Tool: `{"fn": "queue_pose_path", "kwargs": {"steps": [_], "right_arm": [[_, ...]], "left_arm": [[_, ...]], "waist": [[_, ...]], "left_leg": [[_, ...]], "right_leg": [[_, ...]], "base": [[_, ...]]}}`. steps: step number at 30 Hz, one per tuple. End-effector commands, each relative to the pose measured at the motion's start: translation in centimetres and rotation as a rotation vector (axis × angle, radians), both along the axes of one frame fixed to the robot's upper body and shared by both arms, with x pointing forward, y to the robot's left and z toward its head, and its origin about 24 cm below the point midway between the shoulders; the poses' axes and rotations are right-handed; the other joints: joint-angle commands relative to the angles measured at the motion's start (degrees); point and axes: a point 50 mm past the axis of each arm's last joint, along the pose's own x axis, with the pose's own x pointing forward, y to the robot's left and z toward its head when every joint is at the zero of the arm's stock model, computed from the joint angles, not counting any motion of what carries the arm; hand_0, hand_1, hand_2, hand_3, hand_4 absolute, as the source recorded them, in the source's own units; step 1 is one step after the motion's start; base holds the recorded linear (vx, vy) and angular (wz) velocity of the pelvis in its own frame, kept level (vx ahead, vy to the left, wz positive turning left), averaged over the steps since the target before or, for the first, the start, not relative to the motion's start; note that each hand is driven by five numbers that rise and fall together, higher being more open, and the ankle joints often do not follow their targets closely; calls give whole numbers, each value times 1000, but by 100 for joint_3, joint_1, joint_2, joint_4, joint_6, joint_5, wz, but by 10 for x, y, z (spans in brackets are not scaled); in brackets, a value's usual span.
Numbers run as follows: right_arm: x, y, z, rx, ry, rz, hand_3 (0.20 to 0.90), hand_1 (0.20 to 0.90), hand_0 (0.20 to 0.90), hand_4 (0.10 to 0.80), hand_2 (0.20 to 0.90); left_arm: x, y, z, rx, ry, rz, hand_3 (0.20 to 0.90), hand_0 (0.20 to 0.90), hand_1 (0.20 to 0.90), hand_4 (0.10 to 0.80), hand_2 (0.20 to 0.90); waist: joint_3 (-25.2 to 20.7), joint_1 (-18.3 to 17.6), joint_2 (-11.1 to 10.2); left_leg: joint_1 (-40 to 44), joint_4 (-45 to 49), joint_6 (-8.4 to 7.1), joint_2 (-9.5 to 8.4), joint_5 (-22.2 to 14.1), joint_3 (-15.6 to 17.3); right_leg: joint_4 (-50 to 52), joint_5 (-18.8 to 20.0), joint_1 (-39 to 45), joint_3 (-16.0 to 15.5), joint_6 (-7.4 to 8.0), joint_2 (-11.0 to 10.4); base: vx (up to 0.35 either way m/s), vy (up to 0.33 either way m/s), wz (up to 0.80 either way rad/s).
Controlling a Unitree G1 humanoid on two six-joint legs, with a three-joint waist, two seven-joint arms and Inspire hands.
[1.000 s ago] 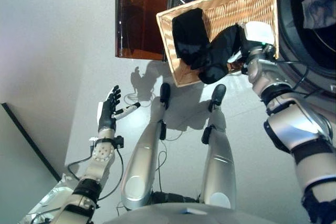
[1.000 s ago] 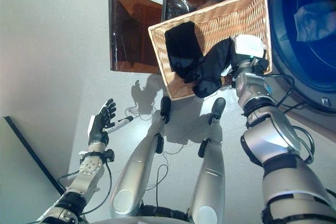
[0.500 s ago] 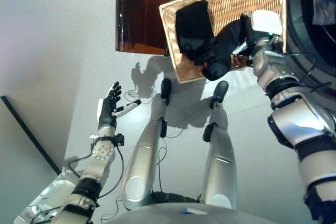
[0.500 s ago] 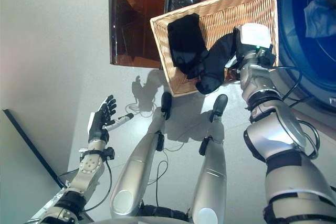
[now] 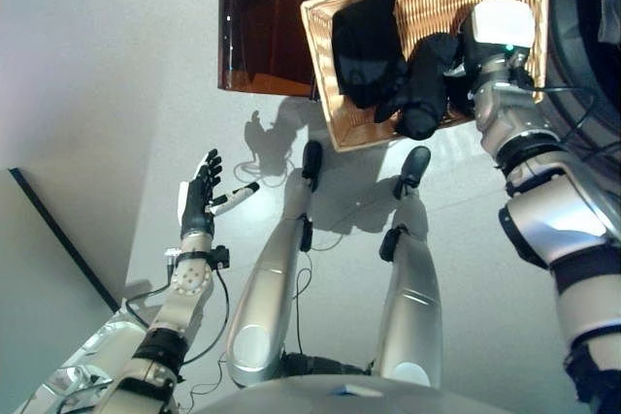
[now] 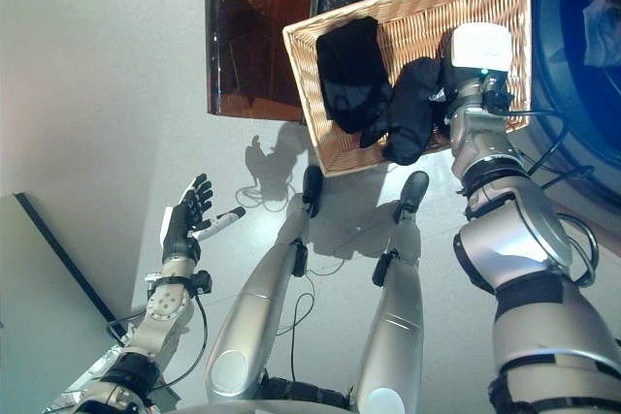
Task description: Pick up the clothes and place them into the washing machine
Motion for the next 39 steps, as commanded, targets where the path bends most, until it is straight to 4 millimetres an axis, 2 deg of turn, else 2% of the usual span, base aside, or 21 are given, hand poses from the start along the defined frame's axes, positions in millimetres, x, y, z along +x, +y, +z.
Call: {"fn": "queue_pose_path", "kwargs": {"steps": [1,9,12,13,18,19,20,21,22,23,32,39], "right_arm": [[-4,-6,51,-114,-190,-30,200,200,200,300,200],[-5,-6,53,-29,-260,-11,200,200,200,300,200],[-8,-9,52,222,-363,23,200,200,200,300,200],[-8,-9,53,222,-365,23,200,200,200,300,200],[-17,-10,45,640,-568,121,200,200,200,300,200],[-17,-11,45,640,-569,121,200,200,200,300,200],[-21,-13,39,764,-634,144,200,200,200,300,200],[-22,-13,39,765,-635,144,200,200,200,300,200],[-24,-11,31,886,-678,181,200,200,200,300,200],[-24,-11,31,886,-678,181,200,200,200,300,200],[-41,-11,-23,1401,-761,270,200,200,200,300,200],[-52,-20,-45,1824,-927,337,200,200,200,300,200]], "left_arm": [[-16,21,10,56,-73,49,900,900,900,800,900],[-15,19,9,62,-69,48,900,900,900,800,900],[-16,18,2,63,-38,54,900,900,900,800,900],[-16,18,2,63,-40,54,900,900,900,800,900],[-23,21,-17,63,50,90,900,900,900,800,900],[-23,21,-17,64,49,89,900,900,900,800,900],[-27,21,-24,61,83,102,900,900,900,800,900],[-27,21,-24,61,83,102,900,900,900,800,900],[-32,21,-31,62,113,104,900,900,900,800,900],[-32,21,-31,62,113,104,900,900,900,800,900],[-46,19,-49,48,212,84,900,900,900,800,900],[-54,15,-59,27,269,59,900,900,900,800,900]], "waist": [[-125,66,555],[-125,16,521],[-125,-63,492],[-125,-54,490],[-125,-205,423],[-125,-195,423],[-125,-254,413],[-125,-245,415],[-205,-290,414],[-215,-280,414],[-671,-362,441],[-965,-364,523]], "left_leg": [[-153,-650,-354,-87,540,22],[-95,-565,-338,-84,502,72],[132,-531,-327,-75,432,111],[110,-530,-326,-69,449,114],[540,-546,-315,-61,353,182],[525,-548,-314,-55,372,185],[710,-559,-311,-60,324,202],[698,-563,-310,-54,345,204],[840,-584,-300,-56,293,206],[825,-590,-299,-50,313,208],[1286,-604,-244,-59,130,240],[1463,-595,-236,-60,53,251]], "right_leg": [[773,-656,-282,215,23,168],[772,-632,-189,276,18,195],[797,-689,21,295,14,185],[779,-658,6,299,12,192],[720,-739,460,348,20,183],[701,-707,450,351,18,190],[705,-762,628,359,22,182],[683,-730,623,360,20,189],[639,-777,781,362,30,170],[615,-744,774,363,28,177],[533,-895,1217,407,31,168],[467,-955,1412,451,17,192]], "base": [[0,0,0],[1,1,-2],[17,2,-5],[6,-1,-5],[33,-10,-7],[62,-21,-4],[16,-10,-4],[81,-14,-6],[34,-3,-5],[67,-3,-9],[73,-6,-6],[51,-13,-3]]}}
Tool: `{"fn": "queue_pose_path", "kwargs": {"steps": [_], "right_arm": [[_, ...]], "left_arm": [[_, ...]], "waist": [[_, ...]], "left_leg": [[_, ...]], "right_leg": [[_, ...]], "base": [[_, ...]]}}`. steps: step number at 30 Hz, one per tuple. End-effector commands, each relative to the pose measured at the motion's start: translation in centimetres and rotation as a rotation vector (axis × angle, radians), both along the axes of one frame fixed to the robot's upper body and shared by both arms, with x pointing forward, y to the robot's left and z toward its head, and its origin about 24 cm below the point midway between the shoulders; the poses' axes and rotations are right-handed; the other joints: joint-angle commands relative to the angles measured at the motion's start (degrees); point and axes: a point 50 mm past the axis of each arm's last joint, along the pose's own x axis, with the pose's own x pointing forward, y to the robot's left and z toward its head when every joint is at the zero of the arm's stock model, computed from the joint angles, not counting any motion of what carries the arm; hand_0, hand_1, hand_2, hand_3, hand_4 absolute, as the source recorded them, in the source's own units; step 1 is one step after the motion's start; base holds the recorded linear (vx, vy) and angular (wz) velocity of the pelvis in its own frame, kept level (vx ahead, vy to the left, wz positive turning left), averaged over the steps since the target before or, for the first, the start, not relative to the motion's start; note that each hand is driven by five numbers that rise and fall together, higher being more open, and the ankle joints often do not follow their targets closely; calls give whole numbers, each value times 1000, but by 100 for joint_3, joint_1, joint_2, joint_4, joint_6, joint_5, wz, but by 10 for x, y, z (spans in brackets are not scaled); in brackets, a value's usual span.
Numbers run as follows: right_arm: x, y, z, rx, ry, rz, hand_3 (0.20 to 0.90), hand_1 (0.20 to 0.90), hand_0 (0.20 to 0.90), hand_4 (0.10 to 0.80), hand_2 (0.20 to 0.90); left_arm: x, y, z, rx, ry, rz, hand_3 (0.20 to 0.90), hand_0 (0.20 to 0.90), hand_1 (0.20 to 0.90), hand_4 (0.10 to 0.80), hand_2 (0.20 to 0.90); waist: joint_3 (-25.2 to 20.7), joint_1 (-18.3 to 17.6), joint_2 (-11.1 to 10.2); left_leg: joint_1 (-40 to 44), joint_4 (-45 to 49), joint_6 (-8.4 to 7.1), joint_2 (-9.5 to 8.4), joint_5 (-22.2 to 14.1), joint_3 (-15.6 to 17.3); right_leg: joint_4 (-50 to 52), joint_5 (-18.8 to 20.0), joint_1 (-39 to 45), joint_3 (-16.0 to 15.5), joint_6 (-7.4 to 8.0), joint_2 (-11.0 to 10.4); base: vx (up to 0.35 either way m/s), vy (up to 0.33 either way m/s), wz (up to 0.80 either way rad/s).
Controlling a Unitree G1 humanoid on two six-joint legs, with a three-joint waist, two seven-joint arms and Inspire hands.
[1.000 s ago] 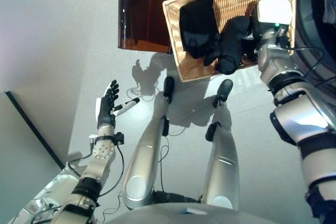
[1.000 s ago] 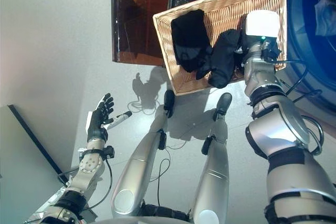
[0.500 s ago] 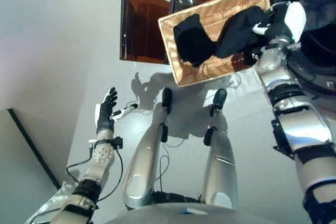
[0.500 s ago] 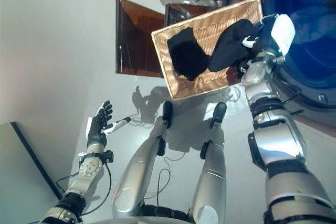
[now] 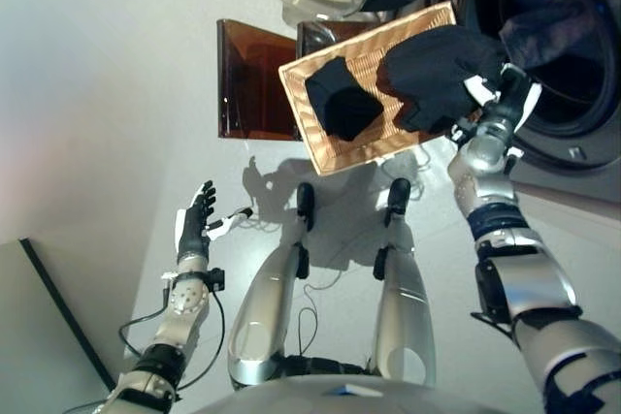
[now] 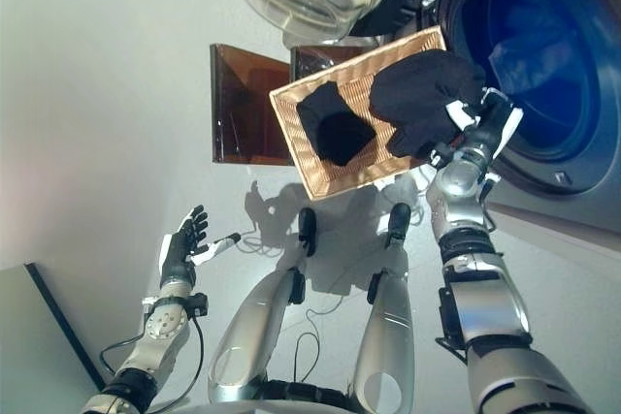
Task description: Pick up the clothes and place them into the washing machine
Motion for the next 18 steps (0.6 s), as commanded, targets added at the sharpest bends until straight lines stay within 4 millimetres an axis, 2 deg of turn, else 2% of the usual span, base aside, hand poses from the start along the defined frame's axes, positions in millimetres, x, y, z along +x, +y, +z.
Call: {"fn": "queue_pose_path", "kwargs": {"steps": [1,7,13,18], "right_arm": [[-12,-16,42,143,-374,6,200,200,200,300,200],[-16,-29,55,316,-520,-23,200,200,200,300,200],[-18,-43,74,408,-639,-61,200,200,200,300,200],[-16,-52,103,436,-709,-81,200,200,200,300,200]], "left_arm": [[-30,4,-21,-4,95,23,900,900,900,800,900],[-35,0,-28,-30,130,12,900,900,900,800,900],[-40,-6,-34,-49,170,-5,900,900,900,800,900],[-44,-7,-38,-56,192,-11,900,900,900,800,900]], "waist": [[-917,30,371],[-1047,33,411],[-1179,71,454],[-1286,125,481]], "left_leg": [[-178,-252,-266,-48,92,-68],[-94,-280,-259,-50,38,-65],[-90,-349,-273,-40,88,-70],[-46,-364,-269,-51,73,-70]], "right_leg": [[672,-933,11,165,-18,184],[670,-1015,62,213,-15,198],[638,-1011,60,234,-34,238],[640,-1017,79,250,-37,242]], "base": [[48,-5,-5],[33,-6,-4],[0,0,0],[0,0,0]]}}
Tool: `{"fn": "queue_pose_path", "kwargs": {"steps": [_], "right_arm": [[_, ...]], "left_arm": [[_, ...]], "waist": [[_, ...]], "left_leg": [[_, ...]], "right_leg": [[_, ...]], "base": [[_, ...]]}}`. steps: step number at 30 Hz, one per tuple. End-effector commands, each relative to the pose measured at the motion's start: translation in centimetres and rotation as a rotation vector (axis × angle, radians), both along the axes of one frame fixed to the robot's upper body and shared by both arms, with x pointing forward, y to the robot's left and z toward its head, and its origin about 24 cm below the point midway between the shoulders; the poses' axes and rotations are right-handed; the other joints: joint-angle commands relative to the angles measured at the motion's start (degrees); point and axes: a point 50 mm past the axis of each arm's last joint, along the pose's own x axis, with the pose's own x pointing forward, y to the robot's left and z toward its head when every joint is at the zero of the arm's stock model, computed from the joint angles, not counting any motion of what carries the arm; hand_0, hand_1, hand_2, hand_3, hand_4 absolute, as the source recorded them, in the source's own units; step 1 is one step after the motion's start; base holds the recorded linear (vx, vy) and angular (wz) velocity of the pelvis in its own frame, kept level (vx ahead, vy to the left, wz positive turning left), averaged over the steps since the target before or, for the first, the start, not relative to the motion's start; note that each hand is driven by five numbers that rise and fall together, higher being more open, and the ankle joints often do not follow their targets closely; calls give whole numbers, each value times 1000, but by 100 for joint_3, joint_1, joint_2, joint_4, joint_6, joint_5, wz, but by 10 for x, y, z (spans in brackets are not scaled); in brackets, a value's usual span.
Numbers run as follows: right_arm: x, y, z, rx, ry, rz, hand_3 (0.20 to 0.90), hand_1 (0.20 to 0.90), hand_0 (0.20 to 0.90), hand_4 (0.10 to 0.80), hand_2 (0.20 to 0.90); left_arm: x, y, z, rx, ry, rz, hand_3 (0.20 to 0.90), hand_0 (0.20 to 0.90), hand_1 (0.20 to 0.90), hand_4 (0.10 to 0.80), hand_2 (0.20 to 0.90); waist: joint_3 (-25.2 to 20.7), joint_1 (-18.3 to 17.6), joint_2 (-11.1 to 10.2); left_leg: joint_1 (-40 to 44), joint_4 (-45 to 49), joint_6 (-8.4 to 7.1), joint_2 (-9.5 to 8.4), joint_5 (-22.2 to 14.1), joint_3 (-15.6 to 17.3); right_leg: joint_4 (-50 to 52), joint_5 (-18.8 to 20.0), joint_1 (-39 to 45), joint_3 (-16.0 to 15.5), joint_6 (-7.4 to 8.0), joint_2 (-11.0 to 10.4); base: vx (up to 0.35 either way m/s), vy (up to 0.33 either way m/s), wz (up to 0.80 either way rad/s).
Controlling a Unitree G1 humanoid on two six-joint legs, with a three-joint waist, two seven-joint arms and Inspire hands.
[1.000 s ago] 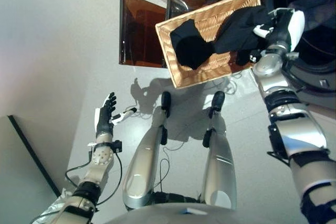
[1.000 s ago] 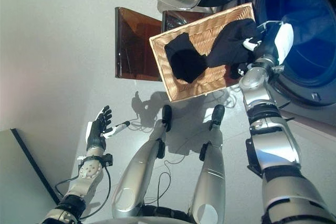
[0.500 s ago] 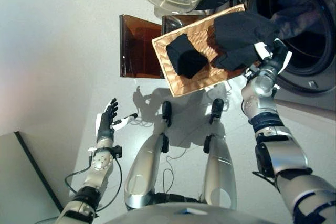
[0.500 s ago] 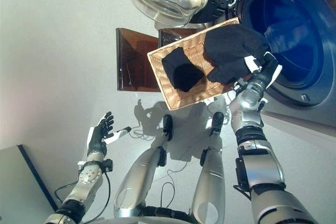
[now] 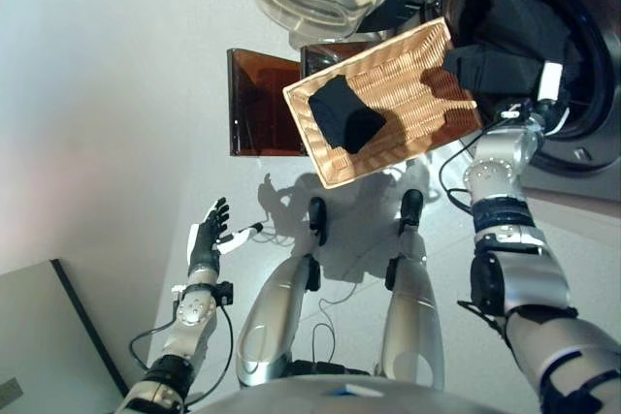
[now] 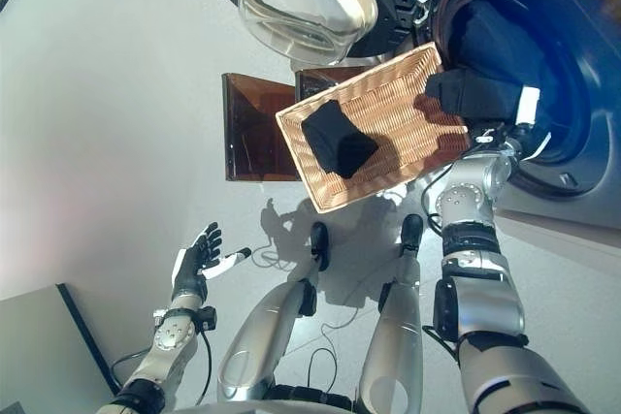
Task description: Pick up the clothes and place them into the washing machine
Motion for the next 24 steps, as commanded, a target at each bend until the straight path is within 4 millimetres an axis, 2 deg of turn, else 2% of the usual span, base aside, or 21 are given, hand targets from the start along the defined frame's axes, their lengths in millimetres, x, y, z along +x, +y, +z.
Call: {"fn": "queue_pose_path", "kwargs": {"steps": [1,3,5,8,10,11,15,24], "right_arm": [[-11,-28,75,-123,-268,-122,200,200,200,300,200],[-12,-32,93,-91,-317,-146,200,200,200,300,200],[-12,-36,98,-83,-322,-157,200,200,200,300,200],[-16,-50,124,-54,-354,-200,200,200,200,300,200],[-19,-54,132,-50,-368,-211,200,200,200,300,200],[-21,-59,143,-49,-368,-226,200,200,200,300,200],[-25,-67,165,-67,-350,-243,200,200,200,300,200],[-38,-82,192,-17,-349,-301,200,200,200,300,200]], "left_arm": [[-28,5,-20,7,98,13,900,900,900,800,900],[-28,6,-20,5,100,10,900,900,900,800,900],[-28,6,-20,4,101,8,900,900,900,800,900],[-28,8,-19,6,98,-3,900,900,900,800,900],[-28,8,-19,6,98,-7,900,900,900,800,900],[-29,8,-19,9,101,-16,900,900,900,800,900],[-29,8,-19,11,104,-33,900,900,900,800,900],[-27,9,-15,9,88,-54,900,900,900,800,900]], "waist": [[-1063,213,179],[-1102,242,184],[-1109,250,186],[-1138,301,215],[-1146,309,219],[-1169,332,226],[-1214,385,241],[-1326,509,320]], "left_leg": [[-152,-344,-290,-38,105,-89],[-149,-358,-296,-45,109,-88],[-146,-360,-297,-45,109,-89],[-136,-372,-303,-49,114,-94],[-133,-378,-307,-49,116,-95],[-128,-388,-311,-50,119,-101],[-103,-404,-313,-59,131,-118],[-70,-471,-322,-88,166,-153]], "right_leg": [[645,-980,-6,197,-69,244],[654,-993,-7,199,-69,245],[657,-999,-7,198,-67,243],[693,-1009,-20,198,-70,245],[695,-1014,-21,203,-69,245],[692,-1013,-18,203,-68,240],[680,-1017,7,197,-65,233],[671,-1037,37,181,-54,225]], "base": [[0,0,0],[0,0,0],[0,0,0],[-1,2,2],[0,0,0],[3,-7,4],[0,0,0],[3,3,3]]}}
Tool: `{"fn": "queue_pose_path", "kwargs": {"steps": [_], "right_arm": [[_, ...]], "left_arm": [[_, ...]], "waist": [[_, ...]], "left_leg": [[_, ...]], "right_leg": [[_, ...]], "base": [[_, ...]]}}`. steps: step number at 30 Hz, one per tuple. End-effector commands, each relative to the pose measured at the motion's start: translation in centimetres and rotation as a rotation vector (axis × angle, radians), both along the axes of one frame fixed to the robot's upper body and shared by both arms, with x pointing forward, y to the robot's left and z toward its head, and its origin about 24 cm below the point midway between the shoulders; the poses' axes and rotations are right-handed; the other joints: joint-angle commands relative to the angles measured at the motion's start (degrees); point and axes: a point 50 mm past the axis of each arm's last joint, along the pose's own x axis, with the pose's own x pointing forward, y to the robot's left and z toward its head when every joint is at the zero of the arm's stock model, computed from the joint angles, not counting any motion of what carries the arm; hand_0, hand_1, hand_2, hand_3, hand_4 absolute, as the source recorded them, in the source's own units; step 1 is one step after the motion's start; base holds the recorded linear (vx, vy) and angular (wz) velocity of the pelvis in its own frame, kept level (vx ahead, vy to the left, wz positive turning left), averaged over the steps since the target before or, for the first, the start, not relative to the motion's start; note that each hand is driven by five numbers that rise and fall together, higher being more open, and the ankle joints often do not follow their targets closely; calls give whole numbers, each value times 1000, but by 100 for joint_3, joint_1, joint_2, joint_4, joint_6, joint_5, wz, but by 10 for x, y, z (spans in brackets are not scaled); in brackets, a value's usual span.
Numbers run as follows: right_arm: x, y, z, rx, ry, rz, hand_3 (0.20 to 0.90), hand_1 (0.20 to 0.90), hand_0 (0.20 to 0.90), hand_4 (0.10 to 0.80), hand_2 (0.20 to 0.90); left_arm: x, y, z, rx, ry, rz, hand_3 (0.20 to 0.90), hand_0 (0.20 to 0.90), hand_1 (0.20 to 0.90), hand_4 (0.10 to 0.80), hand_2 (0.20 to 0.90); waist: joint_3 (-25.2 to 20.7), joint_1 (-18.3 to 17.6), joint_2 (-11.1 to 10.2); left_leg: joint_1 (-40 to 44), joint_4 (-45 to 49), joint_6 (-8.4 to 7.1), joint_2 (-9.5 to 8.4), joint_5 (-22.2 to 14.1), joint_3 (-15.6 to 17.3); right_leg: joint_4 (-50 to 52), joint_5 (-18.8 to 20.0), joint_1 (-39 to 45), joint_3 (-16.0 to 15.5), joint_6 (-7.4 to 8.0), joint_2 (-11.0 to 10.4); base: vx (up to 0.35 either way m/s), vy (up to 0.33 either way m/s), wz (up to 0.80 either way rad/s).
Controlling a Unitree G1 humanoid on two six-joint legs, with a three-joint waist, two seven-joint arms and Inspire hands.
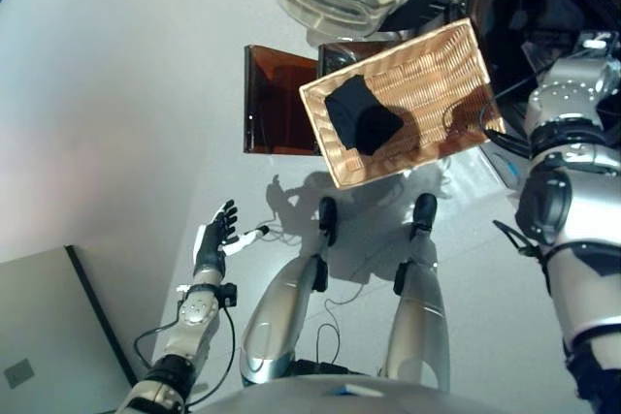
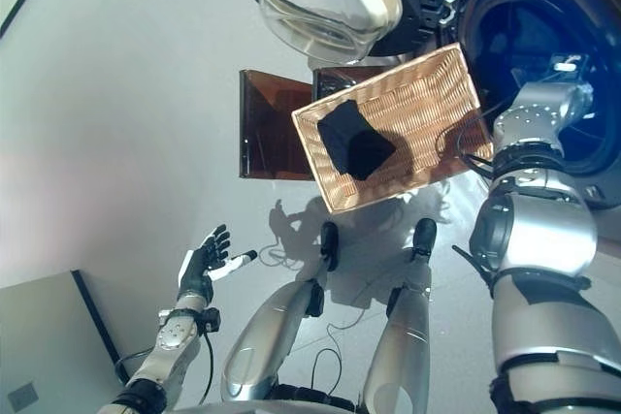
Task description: Pick up the clothes and place them into the washing machine
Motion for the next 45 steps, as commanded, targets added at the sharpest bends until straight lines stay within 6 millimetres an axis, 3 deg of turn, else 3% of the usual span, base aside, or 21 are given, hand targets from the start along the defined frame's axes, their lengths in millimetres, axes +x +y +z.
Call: {"fn": "queue_pose_path", "kwargs": {"steps": [1,9,10,11,20,24,28,41,45], "right_arm": [[-49,-37,108,-291,-232,-210,200,200,200,300,200],[-50,-44,99,-276,-164,-229,200,200,200,300,200],[-49,-43,97,-278,-150,-223,450,450,450,478,450],[-47,-44,94,-279,-121,-222,900,900,900,800,900],[-40,-41,84,-309,15,-203,900,900,900,800,900],[-38,-42,80,-398,212,-214,900,900,900,800,900],[-34,-36,80,-452,301,-215,900,900,900,800,900],[-16,-19,51,-697,647,-192,900,900,900,800,900],[-16,-21,39,-804,825,-221,900,900,900,800,900]], "left_arm": [[-25,19,-11,57,56,-1,900,900,900,800,900],[-25,21,-11,75,60,5,900,900,900,800,900],[-25,21,-11,75,61,6,900,900,900,800,900],[-25,21,-11,73,57,8,900,900,900,800,900],[-23,23,-10,81,55,26,900,900,900,800,900],[-24,28,-8,101,52,26,900,900,900,800,900],[-21,27,-5,109,33,22,900,900,900,800,900],[-17,31,1,120,-4,49,900,900,900,800,900],[-17,30,2,123,-9,47,900,900,900,800,900]], "waist": [[-1232,184,190],[-1230,198,233],[-1229,201,234],[-1222,215,236],[-1199,217,213],[-1167,227,189],[-1129,228,197],[-1046,170,167],[-1024,169,159]], "left_leg": [[-23,-408,-378,-15,152,-170],[0,-452,-367,-27,178,-198],[1,-456,-365,-27,178,-195],[0,-457,-361,-24,177,-182],[1,-447,-359,-21,178,-157],[-21,-428,-361,-14,190,-149],[-34,-419,-356,-7,194,-148],[-94,-349,-348,-1,186,-118],[-104,-330,-344,1,185,-121]], "right_leg": [[690,-1102,115,120,-89,295],[709,-1106,109,105,-90,288],[709,-1103,108,106,-91,289],[709,-1098,101,105,-92,286],[705,-1075,81,117,-103,288],[700,-1059,75,107,-107,291],[698,-1045,76,104,-111,296],[695,-1004,61,131,-126,331],[698,-991,67,137,-127,336]], "base": [[5,1,6],[2,2,2],[-9,8,-4],[-12,10,-5],[-1,1,-1],[0,0,0],[0,0,0],[-2,-1,0],[0,0,0]]}}
